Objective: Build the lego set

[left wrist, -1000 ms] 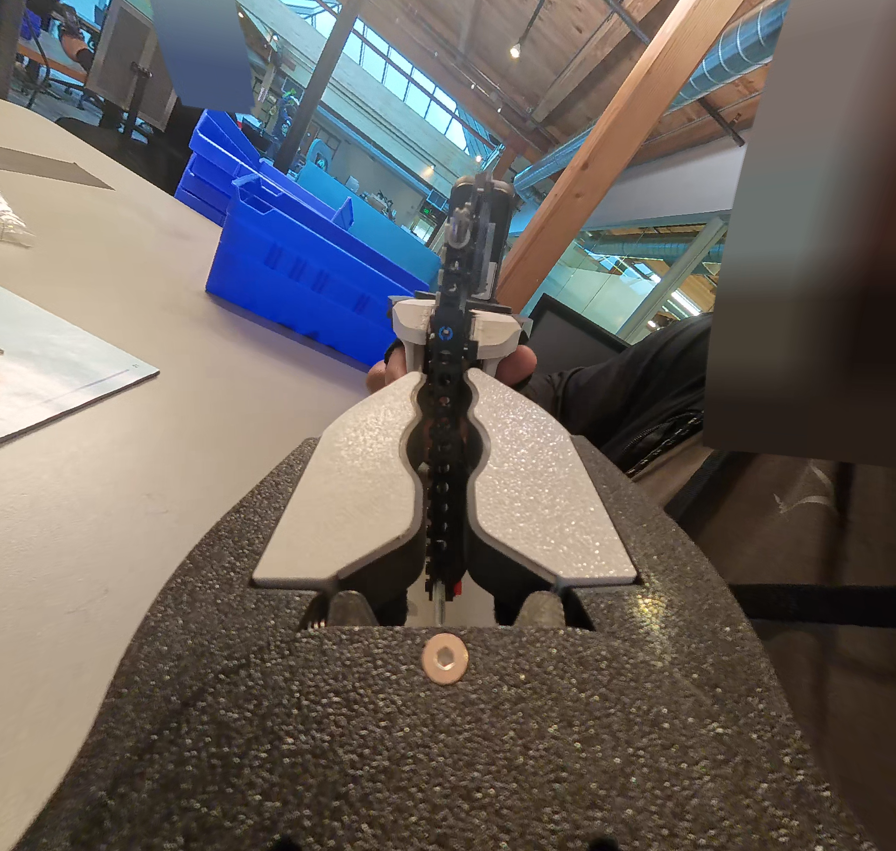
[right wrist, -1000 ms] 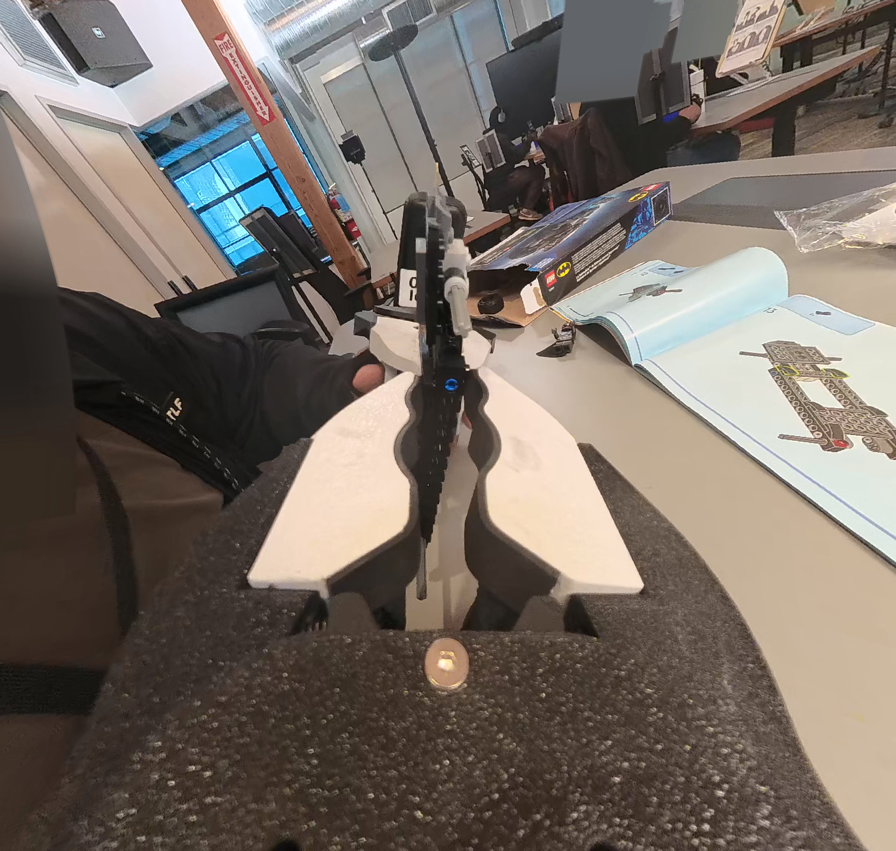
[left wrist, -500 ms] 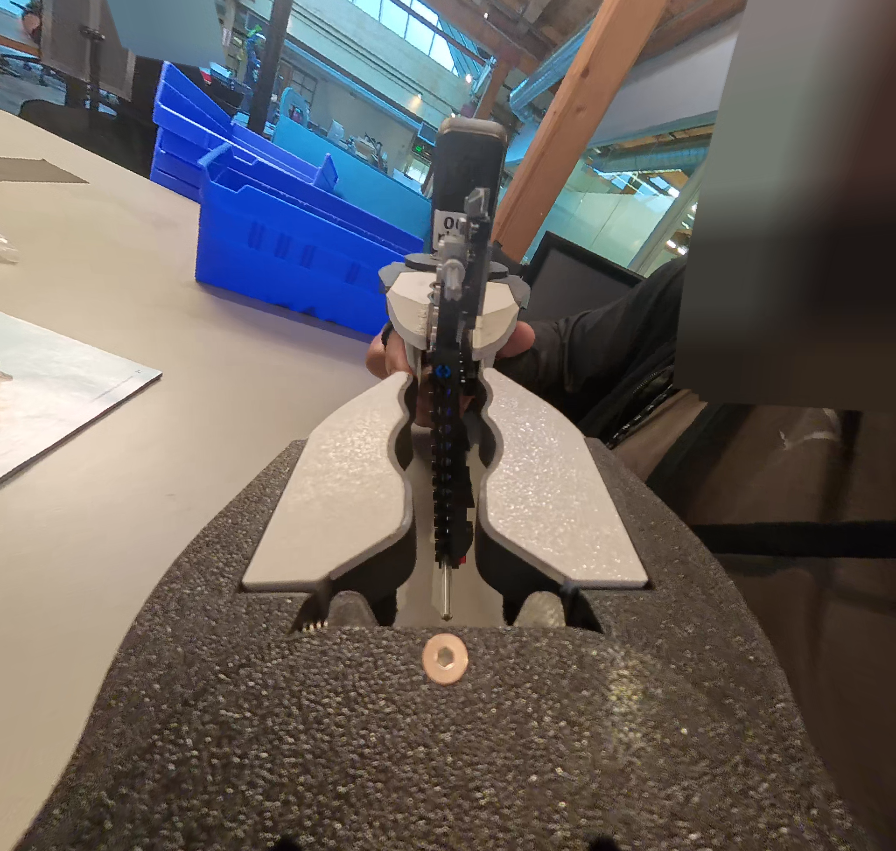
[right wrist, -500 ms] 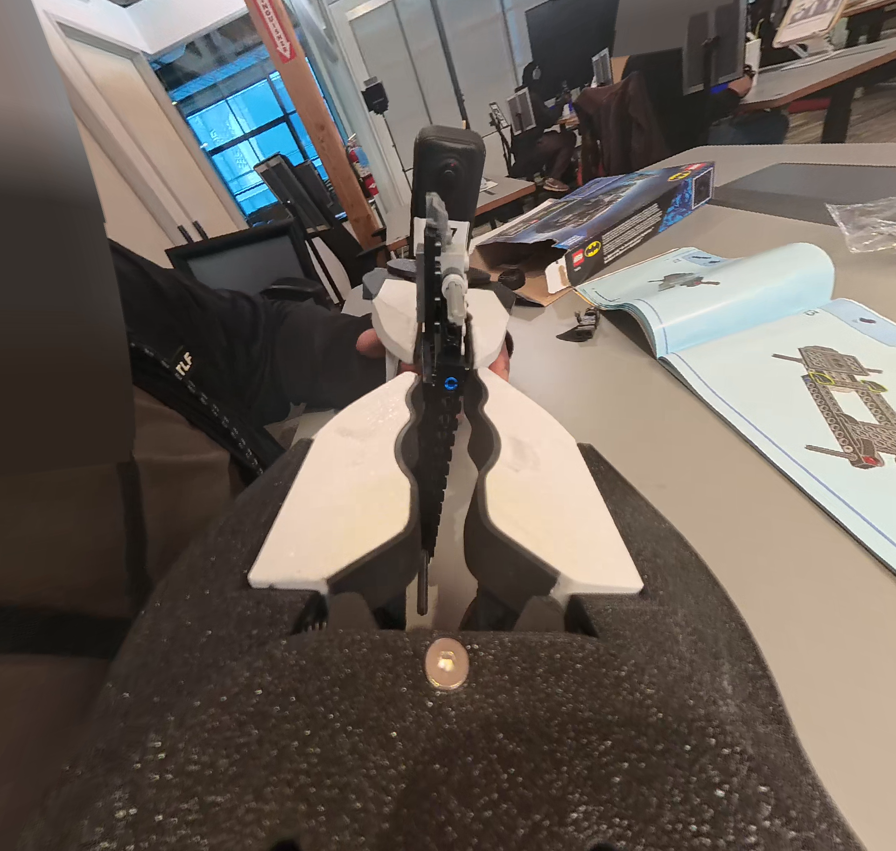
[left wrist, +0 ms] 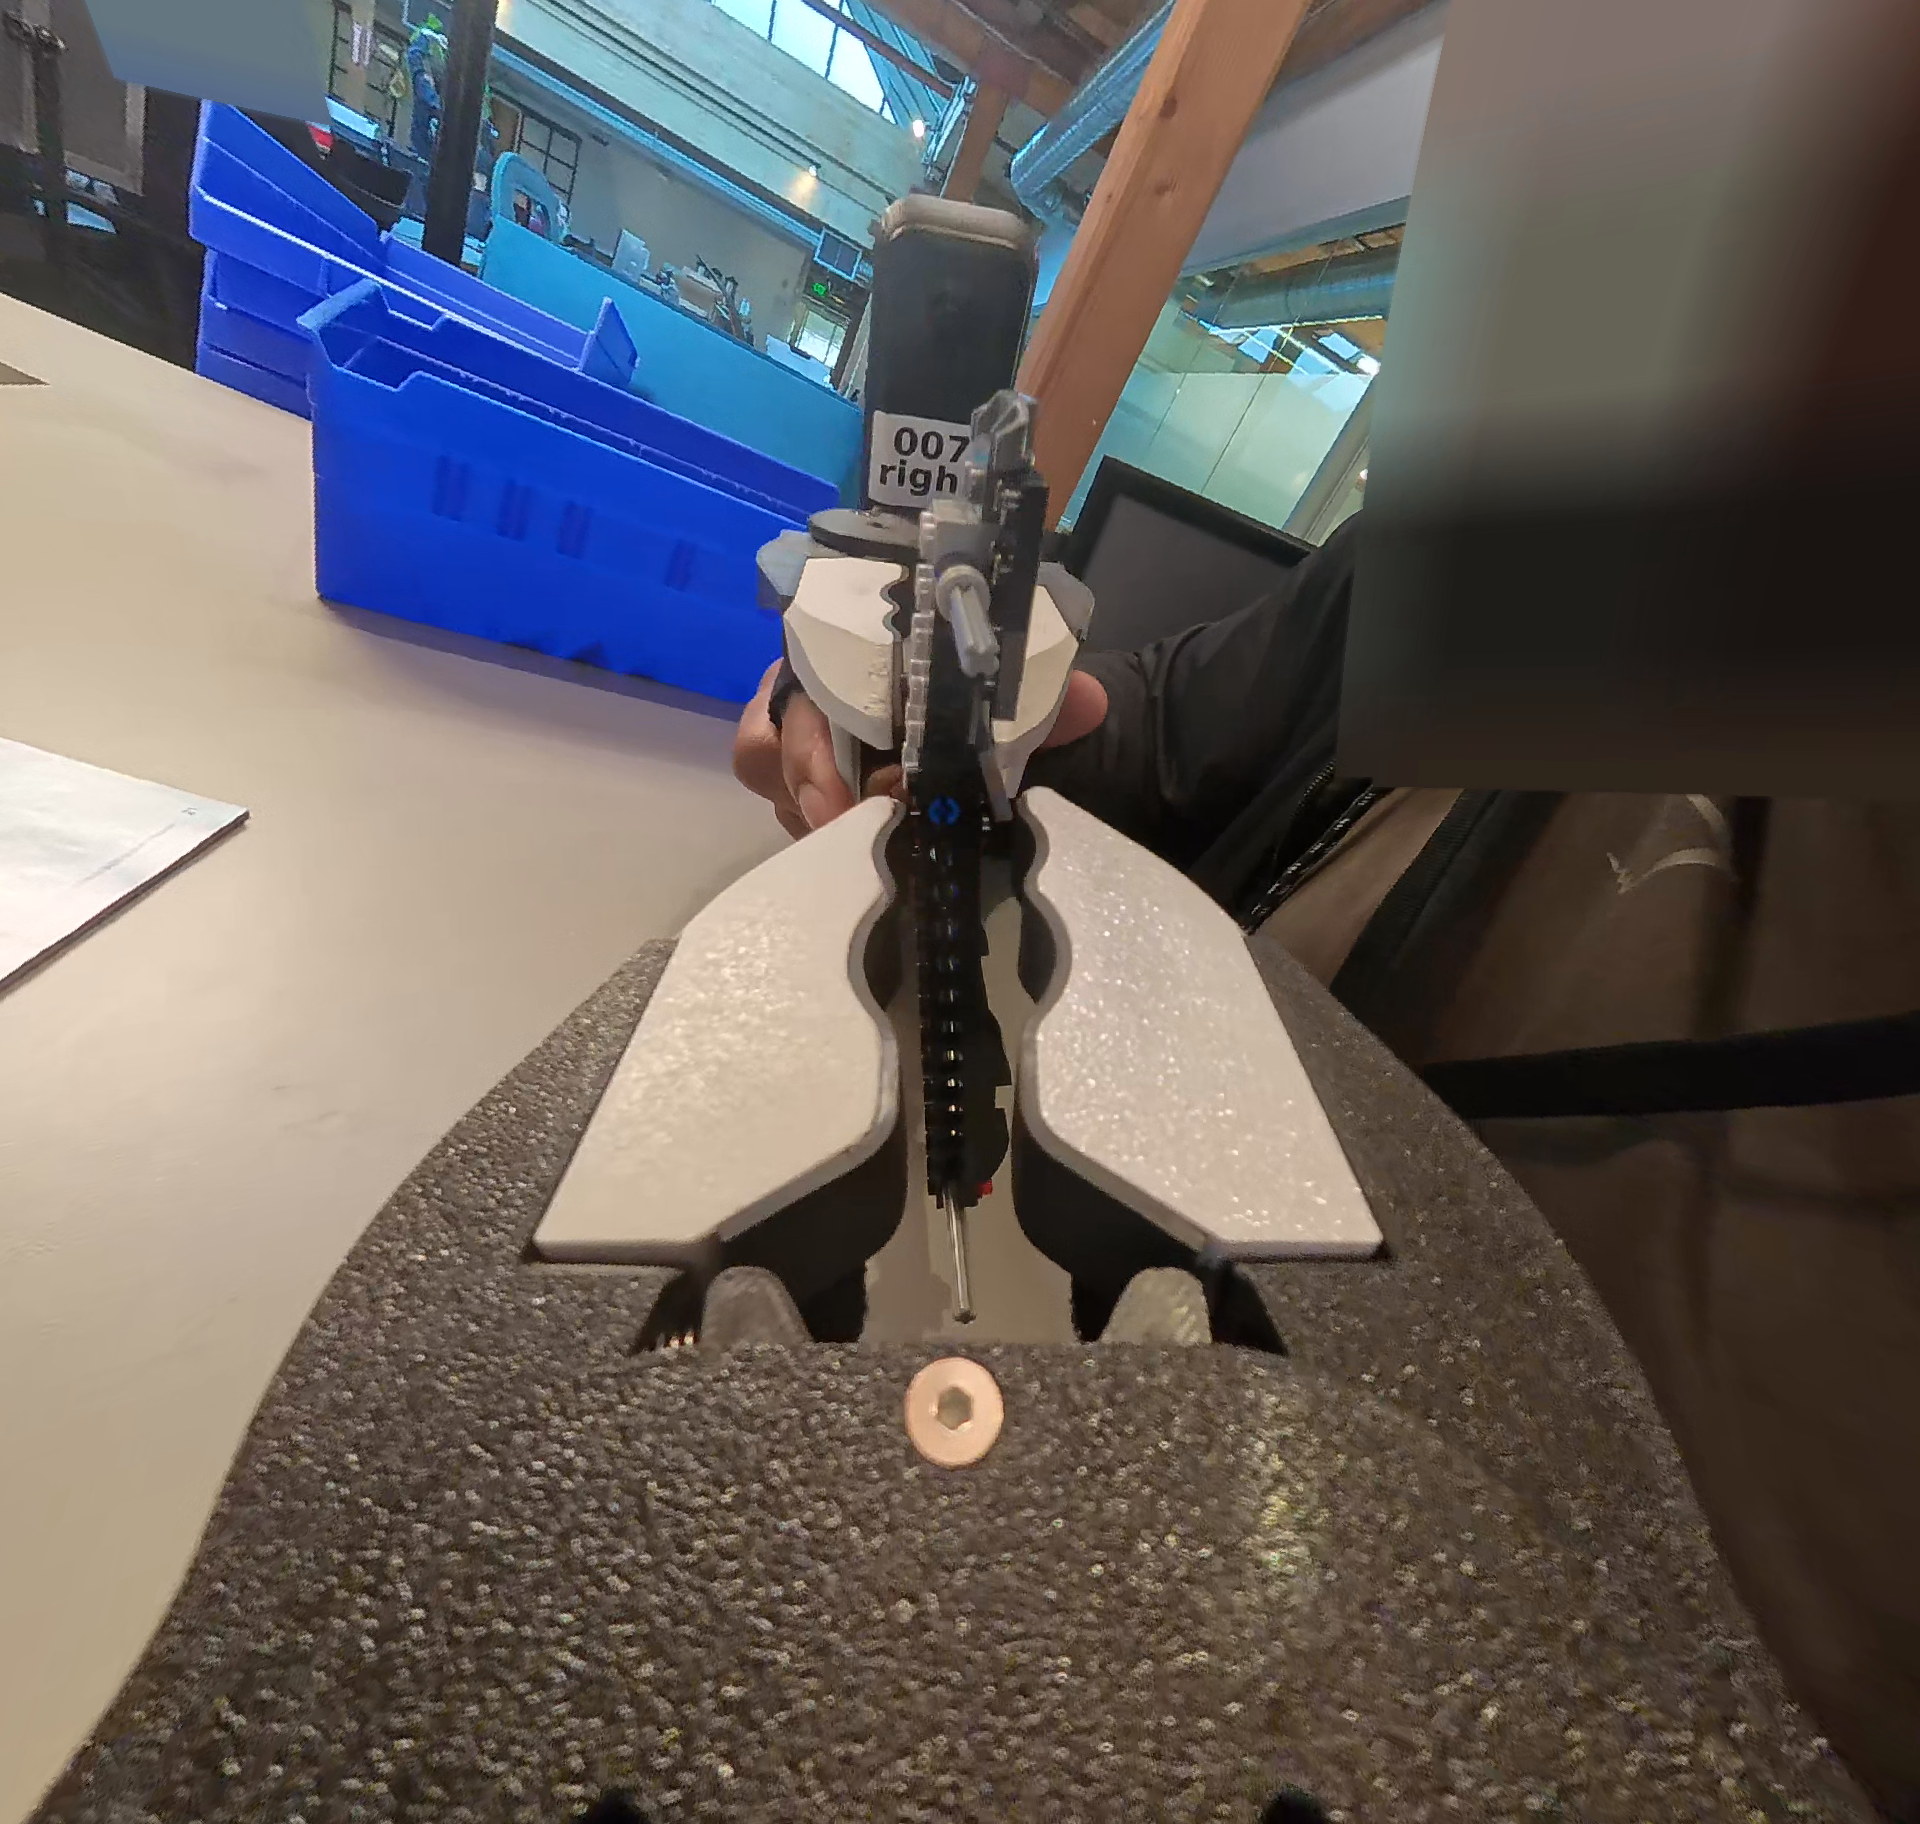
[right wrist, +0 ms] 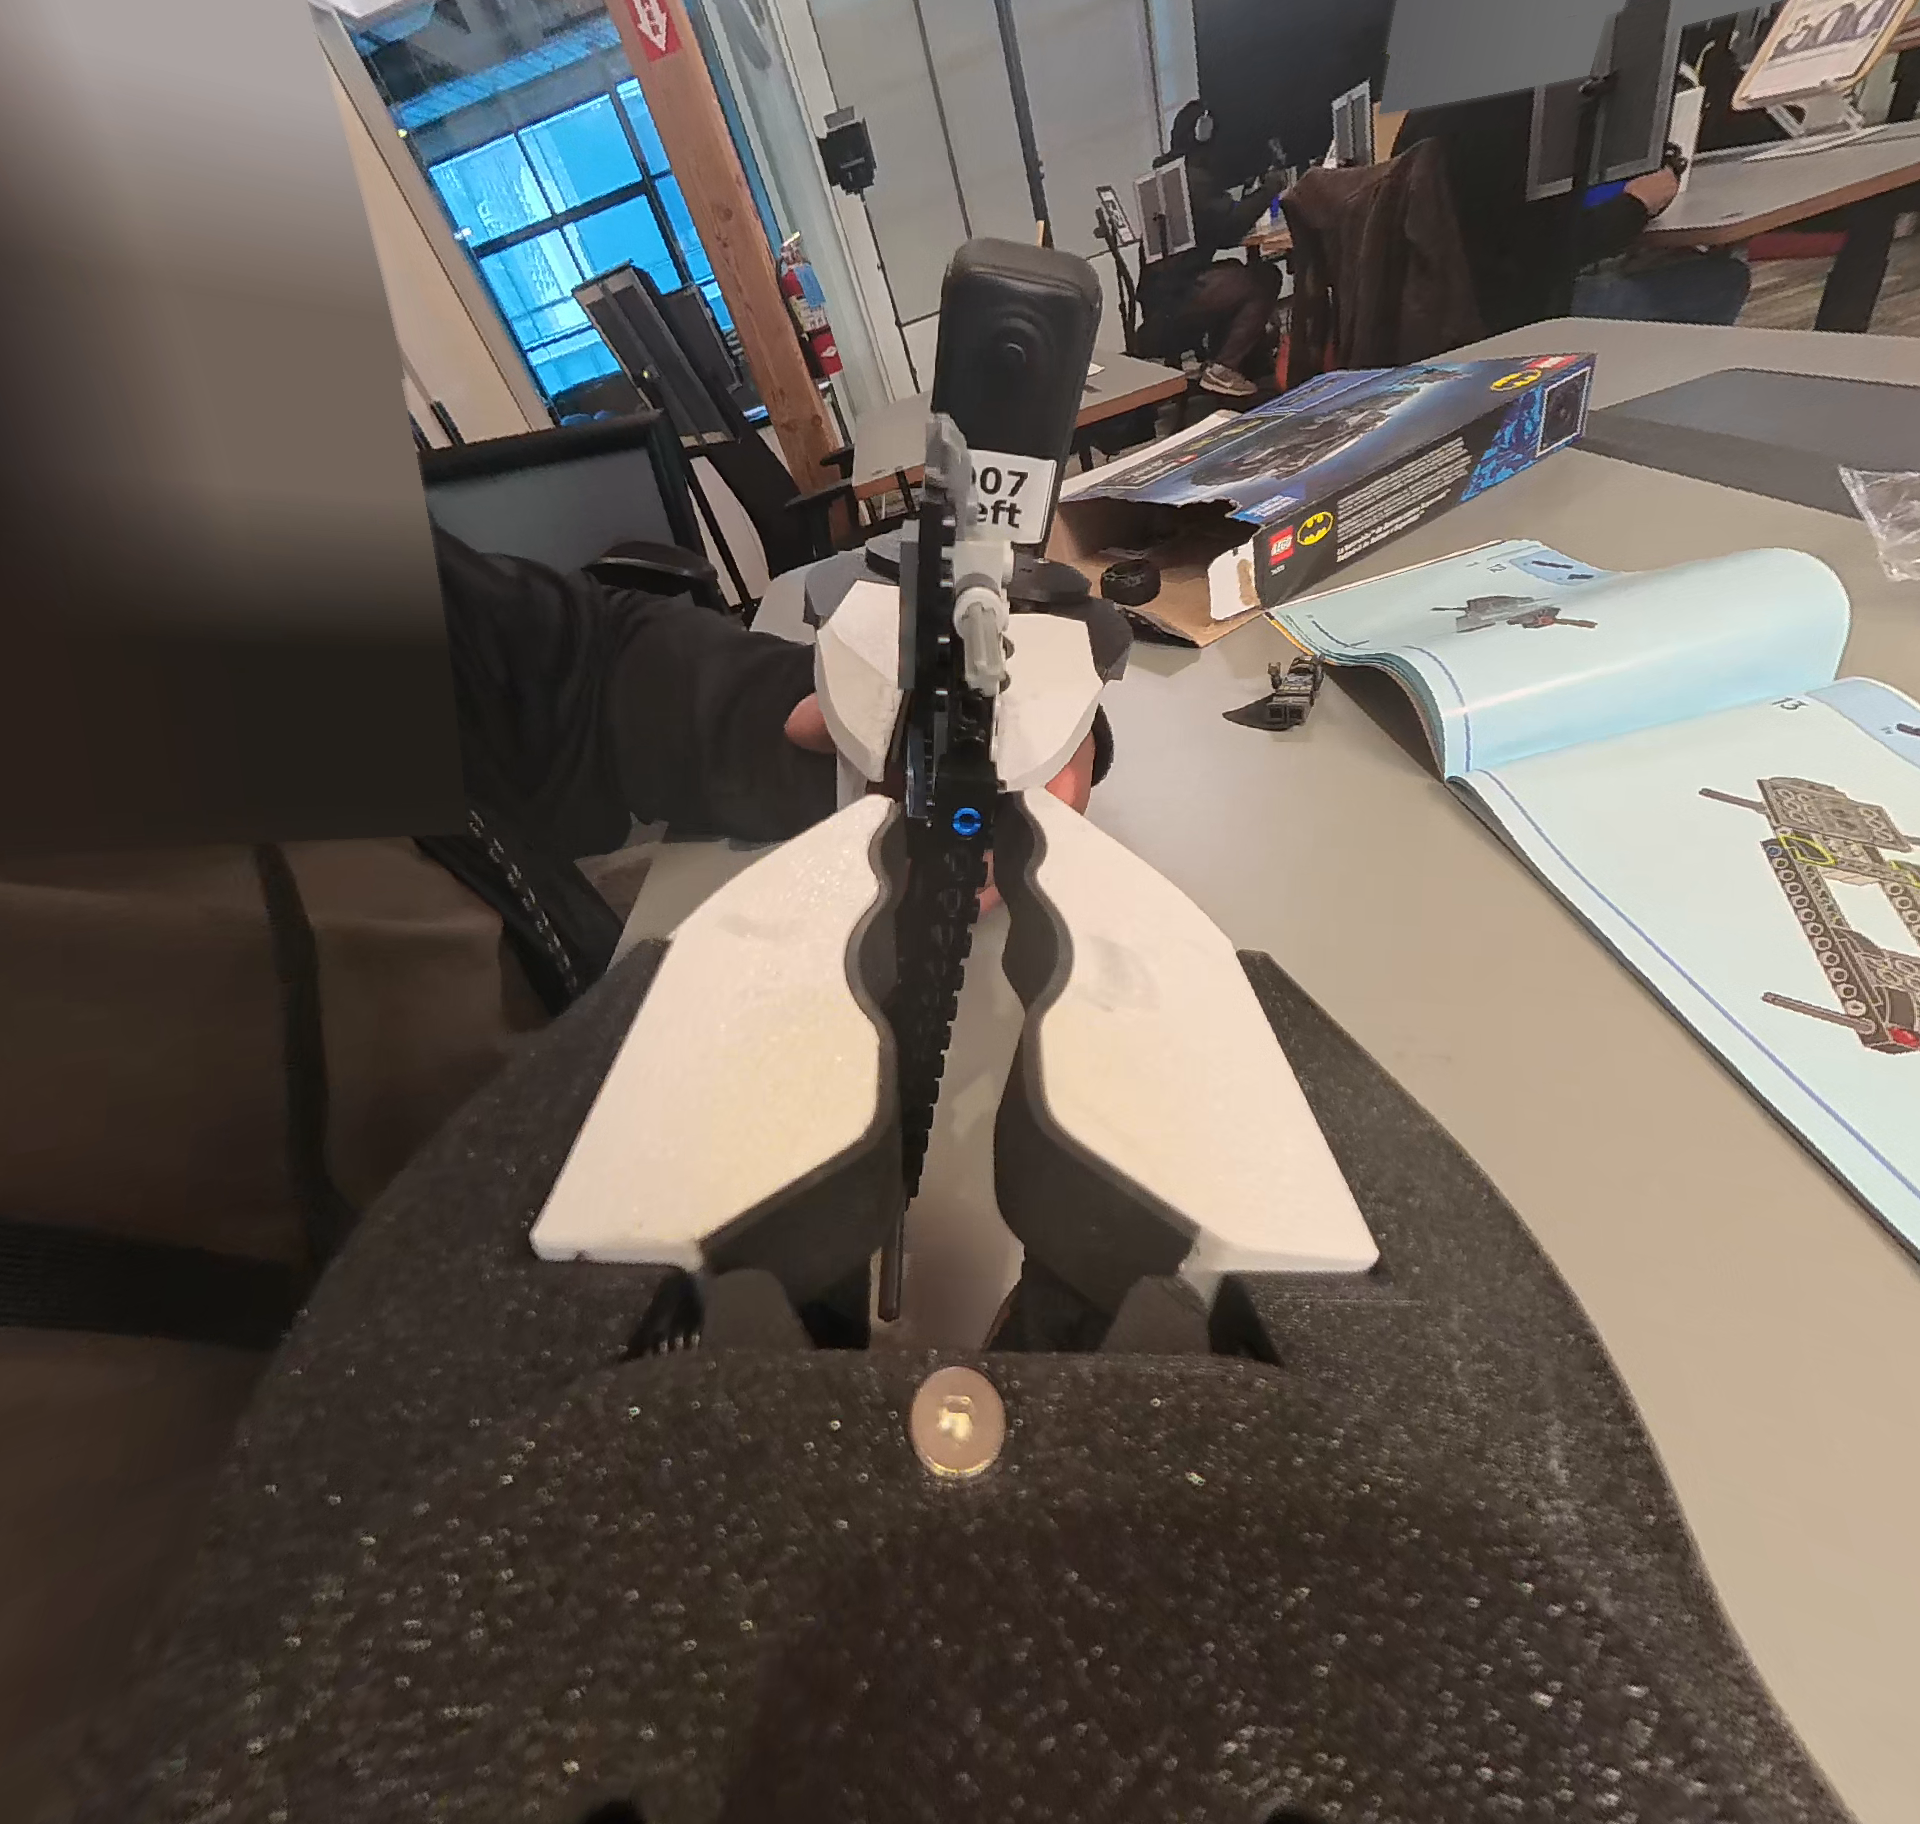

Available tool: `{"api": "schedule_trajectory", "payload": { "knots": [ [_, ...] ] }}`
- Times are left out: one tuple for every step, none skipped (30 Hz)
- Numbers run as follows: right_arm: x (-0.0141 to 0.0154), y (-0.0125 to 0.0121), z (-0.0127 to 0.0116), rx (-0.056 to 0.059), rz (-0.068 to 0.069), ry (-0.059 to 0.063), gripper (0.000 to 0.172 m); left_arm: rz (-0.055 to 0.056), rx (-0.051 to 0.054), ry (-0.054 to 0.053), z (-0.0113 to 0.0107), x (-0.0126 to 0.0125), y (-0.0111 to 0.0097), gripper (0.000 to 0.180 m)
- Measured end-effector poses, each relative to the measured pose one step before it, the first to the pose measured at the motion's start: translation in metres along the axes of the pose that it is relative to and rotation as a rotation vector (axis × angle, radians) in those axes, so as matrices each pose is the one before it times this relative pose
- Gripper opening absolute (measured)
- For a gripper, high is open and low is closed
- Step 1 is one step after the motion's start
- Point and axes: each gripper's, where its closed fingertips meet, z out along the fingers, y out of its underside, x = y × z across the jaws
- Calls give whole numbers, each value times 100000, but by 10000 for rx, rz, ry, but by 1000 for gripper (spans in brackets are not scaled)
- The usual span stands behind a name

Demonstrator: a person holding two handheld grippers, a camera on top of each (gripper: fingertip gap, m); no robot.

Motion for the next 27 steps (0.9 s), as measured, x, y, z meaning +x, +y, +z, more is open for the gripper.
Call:
{"api": "schedule_trajectory", "payload": {
  "knots": [
    [-68, -1, -7, -1, -33, -23, 16, 46, -41, 23, 12, 67, 45, 17],
    [-58, 4, 2, 5, -11, -24, 16, 42, -18, 14, 2, 48, -3, 17],
    [-43, 10, -3, -9, -18, -20, 16, 30, -22, 18, -2, 53, 20, 17],
    [-45, 37, 13, -24, -41, -11, 16, 5, -22, 27, -11, 51, 38, 17],
    [-26, 45, 2, -33, -65, 9, 16, 0, -25, 21, -6, 15, 61, 17],
    [-12, 59, -7, -29, -69, 15, 16, 16, -14, -2, -6, -2, 46, 17],
    [-31, 38, -13, -19, -40, -9, 17, 19, -21, 15, 17, 22, 49, 17],
    [-45, 10, -12, -10, -16, -25, 17, 6, -20, 17, 11, 23, 52, 17],
    [-7, 18, -19, -10, -27, -8, 17, -28, -49, 2, 23, -1, 58, 17],
    [13, 26, -17, -21, -49, 12, 17, 17, -19, -36, 15, -20, 12, 17],
    [-16, 37, -14, -24, -59, 5, 17, 35, -36, -25, 8, 1, 42, 17],
    [-20, 29, -8, -25, -66, 4, 17, 28, -46, -11, 16, 30, 48, 17],
    [-23, 31, -3, -27, -82, 27, 17, 44, -19, -38, -2, 0, 18, 17],
    [-19, 31, -4, -28, -93, 23, 17, 43, -35, -22, 9, 20, 28, 17],
    [-67, 19, -9, -25, -93, -6, 17, 35, -35, 18, 15, 68, 35, 17],
    [-63, 10, -17, -22, -82, -12, 17, 9, -22, 17, 19, 61, 17, 17],
    [-49, 23, -6, -23, -63, -17, 17, 3, -38, 14, 22, 45, 43, 17],
    [-48, 30, -18, -16, -44, -28, 17, 34, -48, 13, 15, 42, 43, 17],
    [-47, 29, -1, -2, -26, -26, 17, 55, -35, 2, 9, 42, 26, 17],
    [-32, 2, 0, 7, -3, -21, 17, 74, -41, -14, -9, 32, 10, 17],
    [-13, -26, -17, 37, 50, -30, 17, 105, -50, -61, 19, 1, -11, 17],
    [26, -83, -44, 79, 128, -56, 17, 176, -24, -107, 37, 8, -55, 17],
    [79, -93, -62, 99, 156, -50, 16, 184, -54, -159, 52, -34, -20, 17],
    [73, -99, -82, 98, 128, -50, 16, 196, -79, -198, 40, -106, 45, 18],
    [-8, -129, -83, 101, 122, -83, 16, 249, -68, -134, 30, -20, 100, 18],
    [-10, -131, -69, 93, 127, -76, 16, 239, 13, -41, -5, 85, 12, 20],
    [-18, -101, -45, 58, 108, -62, 16, 146, 40, 1, -4, 118, -33, 21]
  ]
}}
